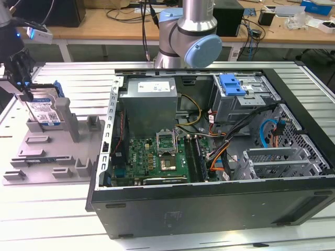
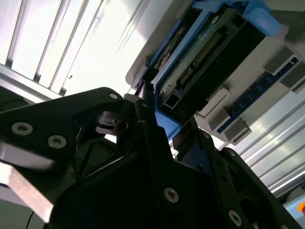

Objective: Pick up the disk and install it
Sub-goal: 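Pick up the disk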

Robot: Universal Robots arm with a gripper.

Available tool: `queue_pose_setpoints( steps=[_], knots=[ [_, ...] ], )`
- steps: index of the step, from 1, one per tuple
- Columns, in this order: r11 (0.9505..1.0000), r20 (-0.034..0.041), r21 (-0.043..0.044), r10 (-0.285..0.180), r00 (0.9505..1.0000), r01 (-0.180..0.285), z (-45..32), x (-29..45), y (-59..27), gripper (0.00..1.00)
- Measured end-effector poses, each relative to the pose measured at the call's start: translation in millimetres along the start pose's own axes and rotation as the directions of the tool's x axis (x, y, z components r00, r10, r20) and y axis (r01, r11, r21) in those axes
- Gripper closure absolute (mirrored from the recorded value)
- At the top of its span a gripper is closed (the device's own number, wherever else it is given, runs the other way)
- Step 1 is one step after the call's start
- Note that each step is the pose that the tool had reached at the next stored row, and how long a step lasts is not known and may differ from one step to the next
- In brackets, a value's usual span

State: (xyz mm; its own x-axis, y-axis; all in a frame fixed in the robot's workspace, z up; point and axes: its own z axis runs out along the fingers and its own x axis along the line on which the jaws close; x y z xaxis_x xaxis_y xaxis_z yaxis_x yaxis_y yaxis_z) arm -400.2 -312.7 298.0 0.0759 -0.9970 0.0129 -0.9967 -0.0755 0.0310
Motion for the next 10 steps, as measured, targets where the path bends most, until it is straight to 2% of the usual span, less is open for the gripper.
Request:
queue_pose_setpoints(
  steps=[10],
  knots=[
    [1.0000,-0.0002,-0.0001,0.000,1.0000,0.000,0.7,-0.2,1.8,0.62]
  ],
)
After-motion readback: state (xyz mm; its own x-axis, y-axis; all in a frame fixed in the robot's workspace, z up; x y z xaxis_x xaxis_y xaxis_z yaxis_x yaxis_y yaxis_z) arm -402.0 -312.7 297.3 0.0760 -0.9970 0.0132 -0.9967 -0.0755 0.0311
